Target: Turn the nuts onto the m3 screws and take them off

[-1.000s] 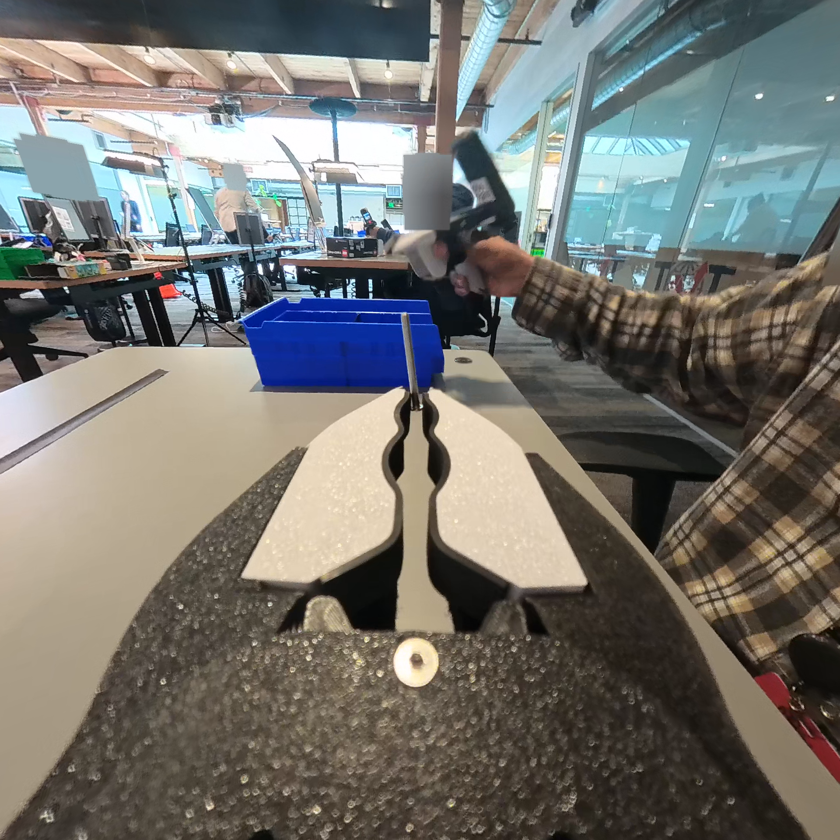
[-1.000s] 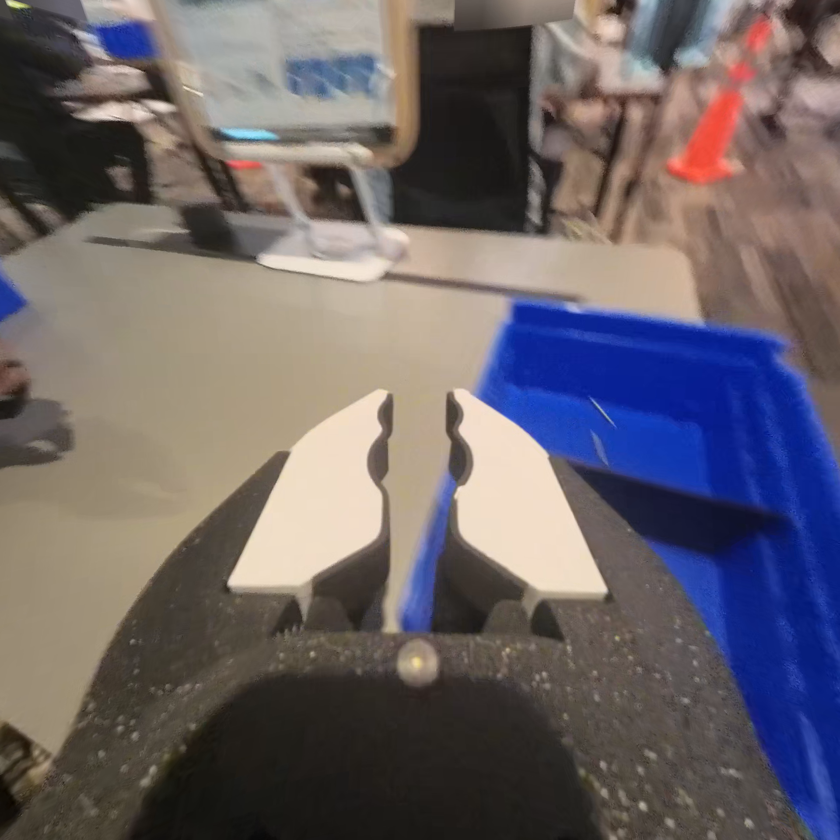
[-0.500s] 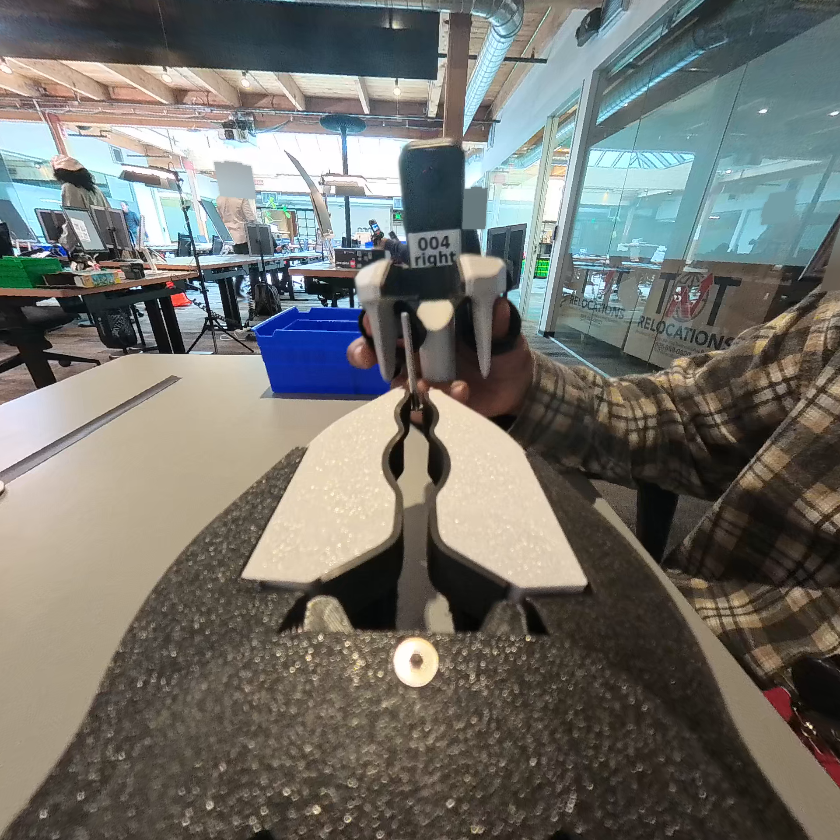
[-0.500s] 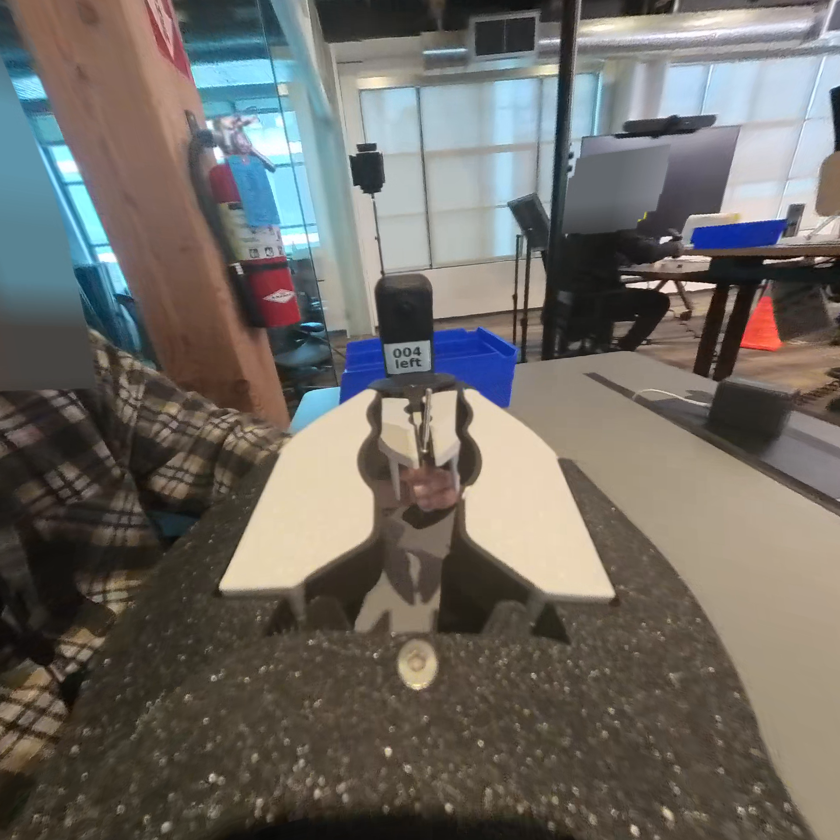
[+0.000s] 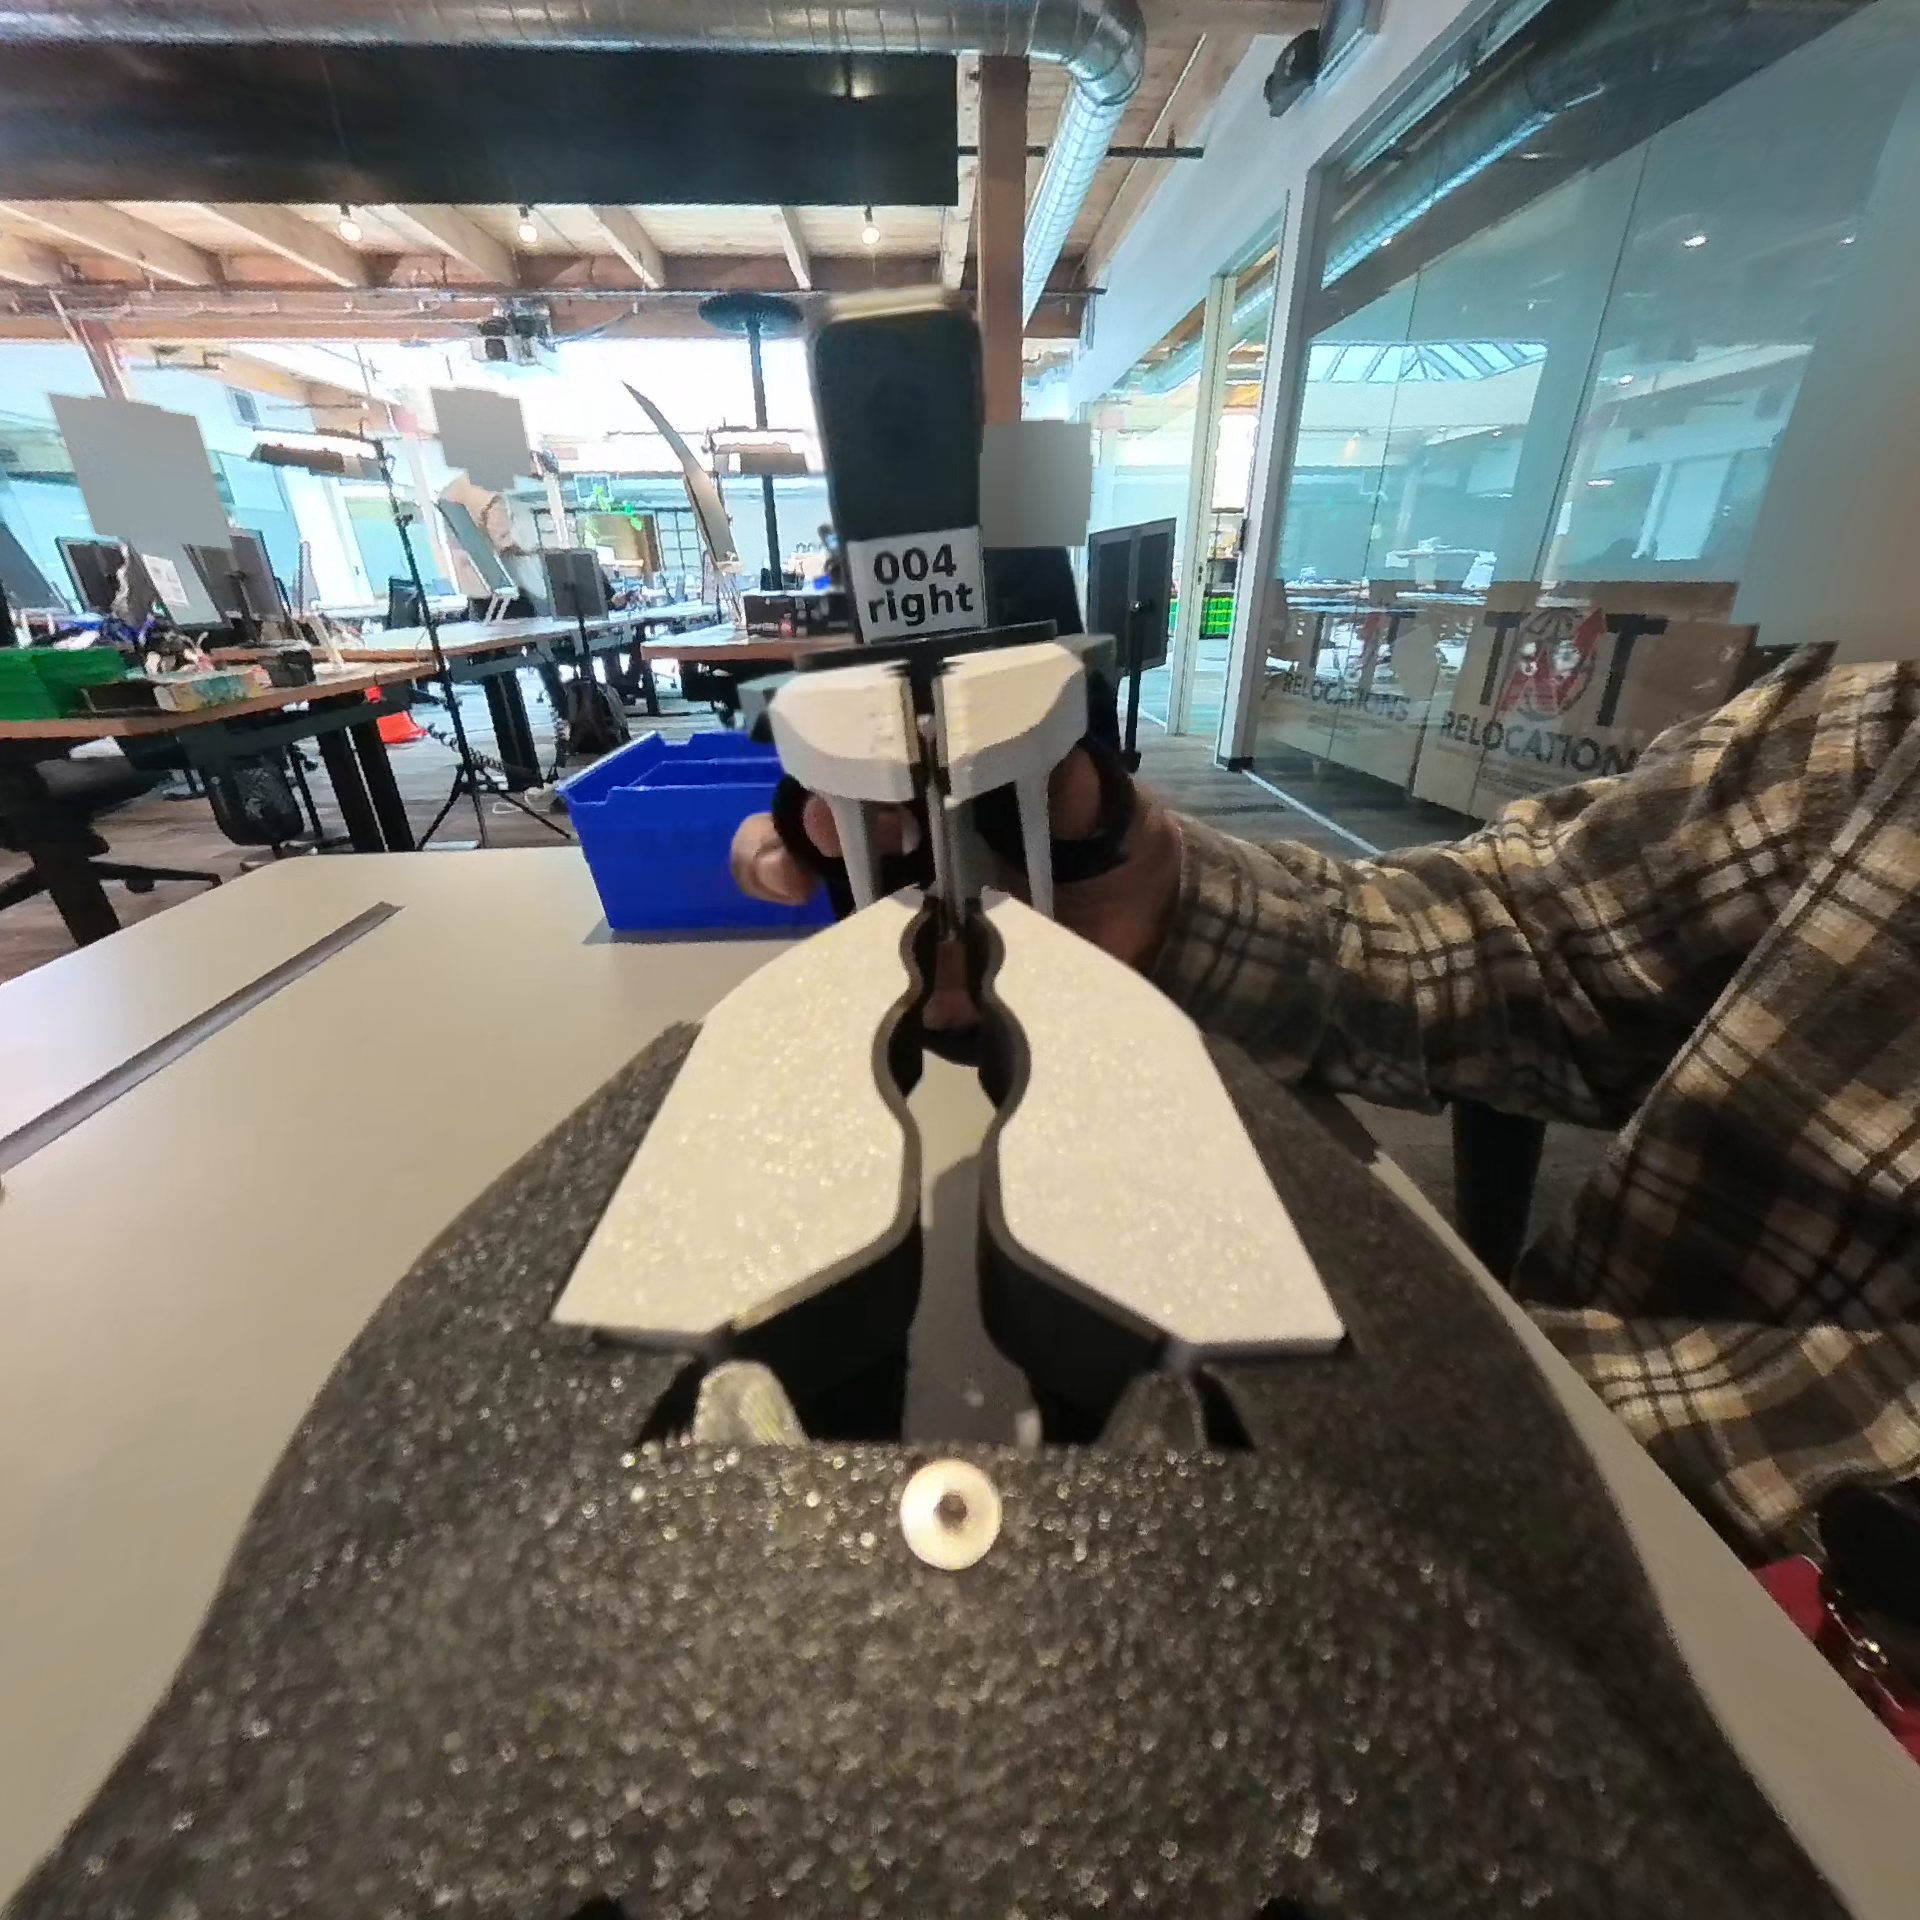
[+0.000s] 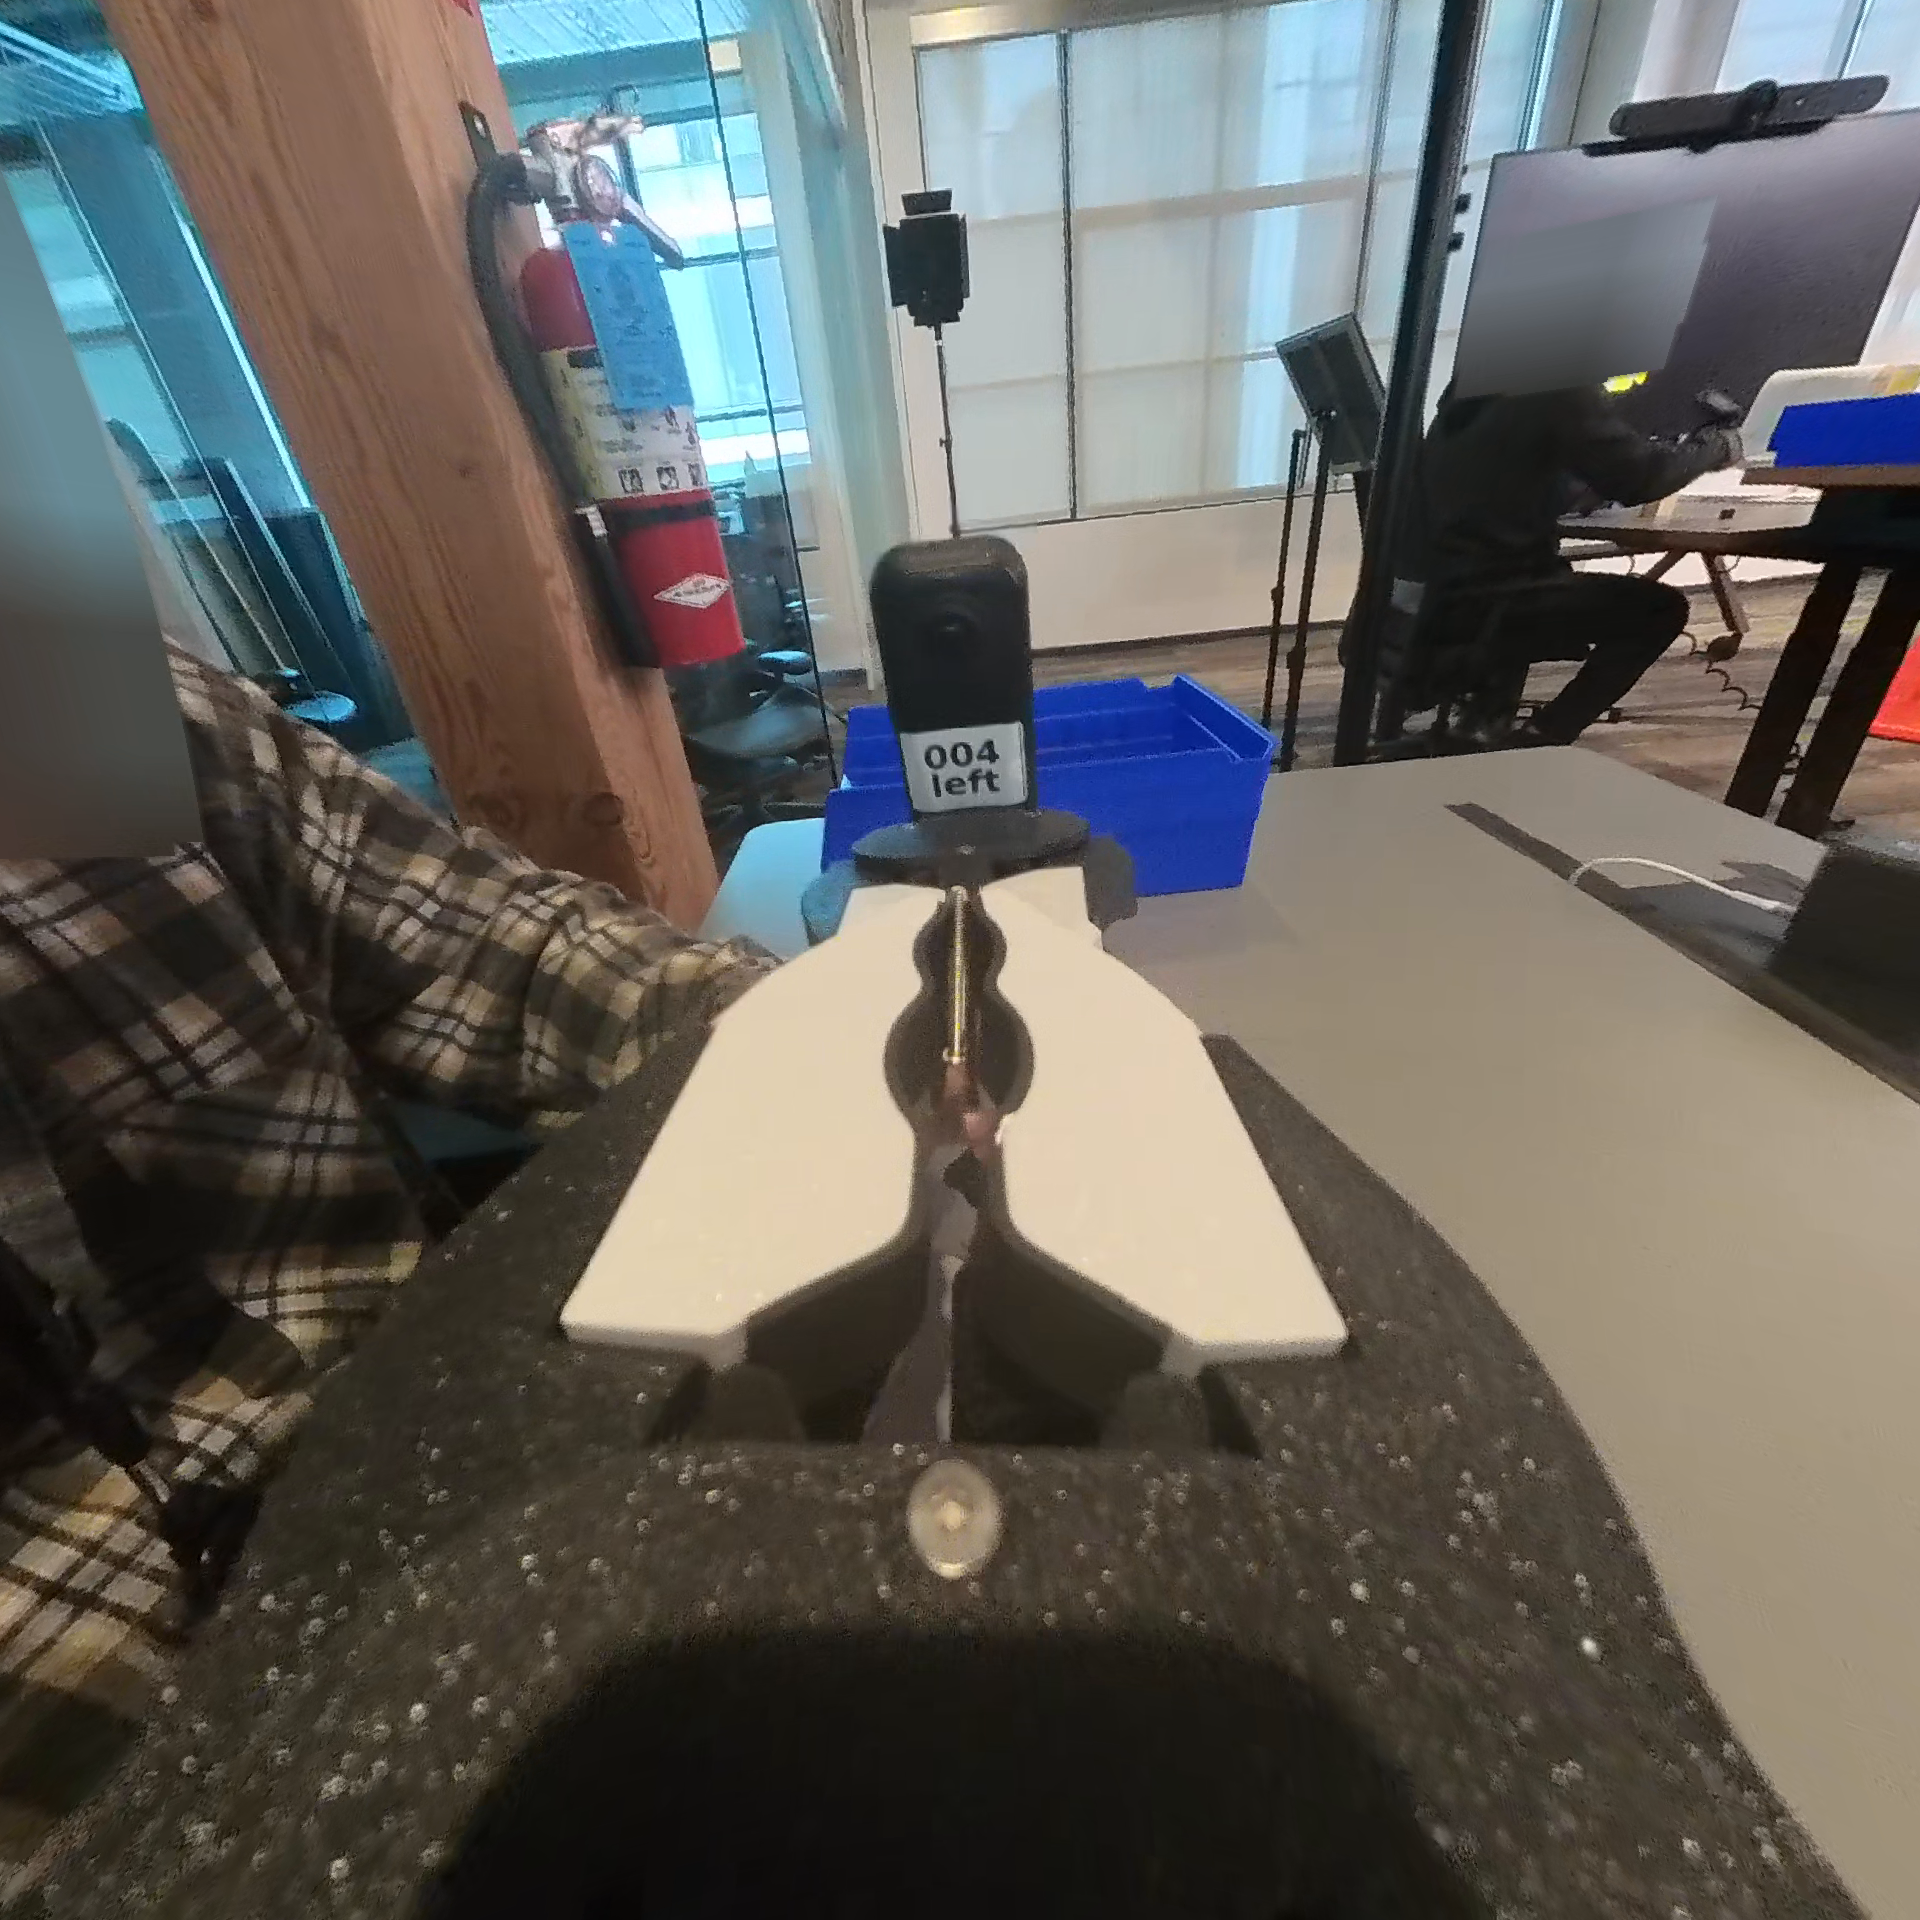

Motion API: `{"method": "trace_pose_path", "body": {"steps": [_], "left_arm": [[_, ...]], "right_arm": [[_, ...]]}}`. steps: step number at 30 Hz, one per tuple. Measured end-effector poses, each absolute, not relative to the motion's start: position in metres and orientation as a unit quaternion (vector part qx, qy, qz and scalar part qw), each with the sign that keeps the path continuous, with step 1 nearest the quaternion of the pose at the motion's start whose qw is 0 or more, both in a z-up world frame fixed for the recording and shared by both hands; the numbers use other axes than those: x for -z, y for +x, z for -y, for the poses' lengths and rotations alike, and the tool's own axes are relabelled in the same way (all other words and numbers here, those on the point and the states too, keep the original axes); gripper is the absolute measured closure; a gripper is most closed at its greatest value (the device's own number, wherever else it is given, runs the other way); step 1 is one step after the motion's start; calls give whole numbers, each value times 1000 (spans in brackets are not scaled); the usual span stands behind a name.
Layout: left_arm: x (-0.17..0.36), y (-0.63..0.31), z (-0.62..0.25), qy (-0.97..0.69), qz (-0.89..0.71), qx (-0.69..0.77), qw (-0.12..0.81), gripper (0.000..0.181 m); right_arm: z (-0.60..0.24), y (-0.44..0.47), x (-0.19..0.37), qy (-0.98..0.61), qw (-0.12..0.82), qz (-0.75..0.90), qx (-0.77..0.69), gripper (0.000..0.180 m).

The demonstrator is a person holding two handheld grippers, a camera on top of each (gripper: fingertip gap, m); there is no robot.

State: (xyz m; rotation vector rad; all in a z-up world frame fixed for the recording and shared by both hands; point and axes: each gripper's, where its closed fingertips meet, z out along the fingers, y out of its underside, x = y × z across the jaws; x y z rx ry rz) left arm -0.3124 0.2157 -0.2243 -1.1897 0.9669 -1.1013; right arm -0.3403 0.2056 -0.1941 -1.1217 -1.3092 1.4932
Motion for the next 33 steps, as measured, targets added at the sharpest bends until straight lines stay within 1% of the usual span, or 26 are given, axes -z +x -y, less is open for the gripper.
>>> {"method": "trace_pose_path", "body": {"steps": [1, 4, 5, 7, 10, 13, 16, 18, 20, 23, 26, 29, 33], "left_arm": [[223, -312, -215, -504, -416, 472, 592, 170], [225, -308, -223, -514, -405, 453, 606, 124], [227, -306, -226, -519, -400, 450, 607, 112], [231, -303, -230, -531, -392, 449, 602, 101], [231, -302, -230, -533, -390, 449, 602, 99], [232, -302, -231, -535, -388, 452, 599, 98], [232, -300, -230, -535, -391, 451, 598, 100], [234, -299, -231, -539, -393, 445, 597, 100], [239, -297, -232, -546, -399, 439, 592, 99], [244, -294, -232, -551, -406, 434, 586, 100], [246, -294, -233, -553, -407, 433, 584, 100], [244, -296, -234, -552, -404, 434, 586, 100], [241, -299, -234, -549, -398, 438, 590, 100]], "right_arm": [[-204, -340, 193, -446, 421, 526, -590, 178], [-204, -329, 182, -440, 431, 519, -592, 178], [-207, -323, 177, -442, 437, 514, -591, 178], [-225, -302, 168, -461, 460, 506, -565, 178], [-282, -241, 155, -530, 519, 473, -475, 178], [-363, -148, 148, -623, 564, 390, -376, 178], [-437, -42, 171, -724, 572, 298, -246, 178], [-467, 13, 197, -772, 551, 241, -205, 177], [-484, 50, 224, -804, 528, 191, -195, 178], [-495, 80, 263, -843, 486, 142, -182, 178], [-496, 94, 287, -864, 459, 129, -159, 177], [-495, 99, 296, -871, 450, 124, -153, 177], [-493, 98, 293, -871, 451, 127, -148, 170]]}}
